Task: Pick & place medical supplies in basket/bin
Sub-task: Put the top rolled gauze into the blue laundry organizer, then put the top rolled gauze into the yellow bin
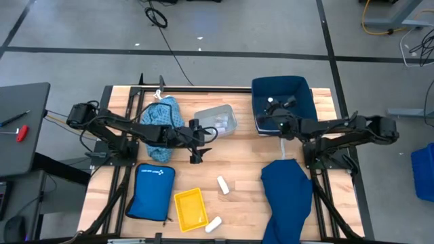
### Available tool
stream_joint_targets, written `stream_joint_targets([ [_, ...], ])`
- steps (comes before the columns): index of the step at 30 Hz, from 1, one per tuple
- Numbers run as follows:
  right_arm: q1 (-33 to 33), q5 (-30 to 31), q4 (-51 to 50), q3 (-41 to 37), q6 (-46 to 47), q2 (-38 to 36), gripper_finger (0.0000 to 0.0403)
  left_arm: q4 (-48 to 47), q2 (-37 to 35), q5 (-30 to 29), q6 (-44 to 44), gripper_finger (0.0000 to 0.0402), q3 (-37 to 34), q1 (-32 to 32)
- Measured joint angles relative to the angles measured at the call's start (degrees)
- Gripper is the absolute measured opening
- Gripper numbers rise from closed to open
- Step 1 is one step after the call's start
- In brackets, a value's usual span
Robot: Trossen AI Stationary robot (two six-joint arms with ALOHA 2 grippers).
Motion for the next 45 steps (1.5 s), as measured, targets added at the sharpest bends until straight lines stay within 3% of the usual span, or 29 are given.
stream_joint_targets([
  [9, -8.27, -16.84, -14.31, 0.00, 13.53, 0.00, 0.0041, 0.50, 0.00, 1.03, -0.04, 0.0298, 0.00, 0.00],
  [15, -11.98, -22.48, -17.80, 0.00, 15.84, 0.02, 0.0043, 0.48, 0.00, 1.03, -0.04, 0.0298, 0.02, 0.00],
  [33, -12.32, -23.04, -10.48, 0.00, 14.72, 0.02, 0.0196, 0.48, 0.04, 1.03, -0.03, 0.0298, 0.04, 0.00],
  [45, -12.08, -22.08, -6.49, 0.00, 12.15, 0.02, 0.0210, 0.43, 0.07, 1.05, -0.32, 0.0298, 0.07, 0.00],
])
